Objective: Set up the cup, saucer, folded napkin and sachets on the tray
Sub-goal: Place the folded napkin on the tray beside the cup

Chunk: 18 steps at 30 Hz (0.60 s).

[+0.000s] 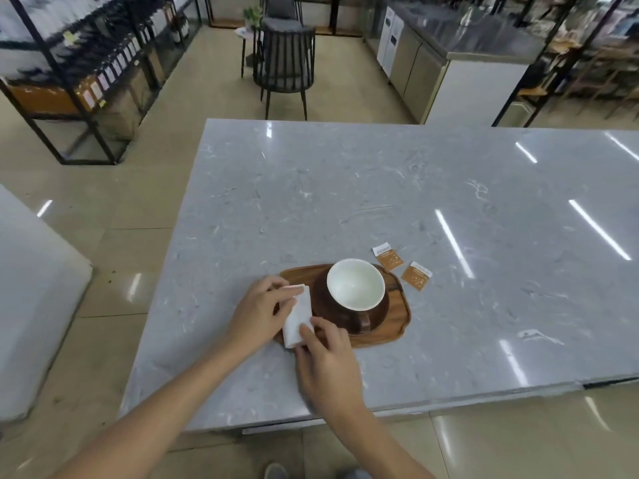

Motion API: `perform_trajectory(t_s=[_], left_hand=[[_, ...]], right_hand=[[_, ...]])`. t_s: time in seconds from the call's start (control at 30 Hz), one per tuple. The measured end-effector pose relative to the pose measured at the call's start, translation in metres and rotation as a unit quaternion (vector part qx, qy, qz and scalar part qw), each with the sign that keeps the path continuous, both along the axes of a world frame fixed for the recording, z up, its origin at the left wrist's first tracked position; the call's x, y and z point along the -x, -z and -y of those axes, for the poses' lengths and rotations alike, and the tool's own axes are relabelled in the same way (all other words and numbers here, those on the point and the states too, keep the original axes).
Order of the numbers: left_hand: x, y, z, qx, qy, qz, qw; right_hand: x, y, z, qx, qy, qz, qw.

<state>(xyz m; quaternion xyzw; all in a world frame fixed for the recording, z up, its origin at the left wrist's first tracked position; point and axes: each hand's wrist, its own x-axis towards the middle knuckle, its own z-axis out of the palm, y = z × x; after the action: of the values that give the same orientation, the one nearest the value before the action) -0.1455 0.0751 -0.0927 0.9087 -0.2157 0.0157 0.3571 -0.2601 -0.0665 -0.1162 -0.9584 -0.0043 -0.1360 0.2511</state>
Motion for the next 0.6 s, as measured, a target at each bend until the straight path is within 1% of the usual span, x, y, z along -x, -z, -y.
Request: perform_trajectory(t_s=[0.07,0.17,0.23,0.3,0.4,0.6], left_hand=[[-0.0002,0.0029,0.0002,-0.06,0.033,0.076,0.995],[-0.0005,0.0052,-0.0021,-0.113,0.053,0.137,0.983],[0.0011,0.0058,-0.0023,-0.154,0.052,0.139,0.977],[0.0016,0.0062,-0.0009,-0.179,0.053,0.12,0.975],[-0.0012,0.0048,0.0019,-0.195,0.059,0.094,0.975],[-0.0074,0.0044,-0.0002,-0.224,0.068,0.08,0.969]], right_hand=[[0.001,0.0029,-0.0017,0.046,0.002,0.03,0.998],[0.0031,0.0044,-0.0031,0.079,-0.016,0.038,0.996],[0.0045,0.0034,-0.0028,0.098,-0.019,0.03,0.995],[0.005,0.0019,-0.0026,0.107,-0.007,0.02,0.994],[0.0041,0.0002,-0.0035,0.118,0.007,0.006,0.993],[-0.0029,0.0033,-0.0107,0.124,0.006,-0.016,0.992]])
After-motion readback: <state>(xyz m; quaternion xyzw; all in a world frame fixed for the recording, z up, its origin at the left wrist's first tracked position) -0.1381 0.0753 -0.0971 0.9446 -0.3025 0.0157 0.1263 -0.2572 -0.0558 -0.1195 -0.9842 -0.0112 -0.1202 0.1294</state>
